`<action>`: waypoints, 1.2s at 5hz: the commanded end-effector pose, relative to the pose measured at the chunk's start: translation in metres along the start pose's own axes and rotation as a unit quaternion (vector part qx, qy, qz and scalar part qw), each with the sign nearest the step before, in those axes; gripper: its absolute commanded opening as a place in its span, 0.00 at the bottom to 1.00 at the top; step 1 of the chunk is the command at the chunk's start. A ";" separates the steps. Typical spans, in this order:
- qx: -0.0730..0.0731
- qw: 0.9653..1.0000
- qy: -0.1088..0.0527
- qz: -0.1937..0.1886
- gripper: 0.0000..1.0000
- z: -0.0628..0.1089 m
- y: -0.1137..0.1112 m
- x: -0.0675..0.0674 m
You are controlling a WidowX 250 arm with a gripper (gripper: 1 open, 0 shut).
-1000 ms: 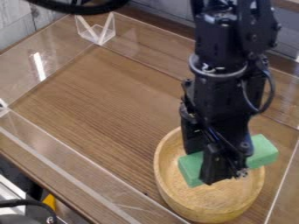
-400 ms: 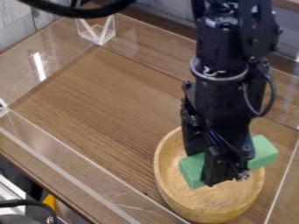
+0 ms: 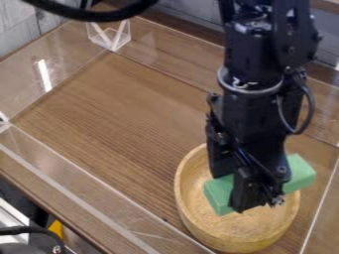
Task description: Put the green block in the brown bowl
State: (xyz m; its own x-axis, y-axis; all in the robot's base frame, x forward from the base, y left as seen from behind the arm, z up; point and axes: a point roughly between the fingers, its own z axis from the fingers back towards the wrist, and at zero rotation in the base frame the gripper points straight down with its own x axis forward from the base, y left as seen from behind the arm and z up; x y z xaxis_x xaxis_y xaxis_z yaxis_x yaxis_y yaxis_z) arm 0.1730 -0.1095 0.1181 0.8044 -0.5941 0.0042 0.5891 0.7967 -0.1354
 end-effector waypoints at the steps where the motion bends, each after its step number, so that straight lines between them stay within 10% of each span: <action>1: 0.005 1.000 -0.013 0.003 0.00 0.006 -0.001 0.007; 6: 0.005 1.000 -0.012 0.011 0.00 0.003 0.000 0.007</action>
State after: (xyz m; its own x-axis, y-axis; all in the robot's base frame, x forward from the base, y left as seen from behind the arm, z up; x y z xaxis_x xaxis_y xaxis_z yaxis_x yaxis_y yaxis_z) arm 0.1740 -0.1111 0.1149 0.8143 -0.5804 -0.0043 0.5748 0.8075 -0.1328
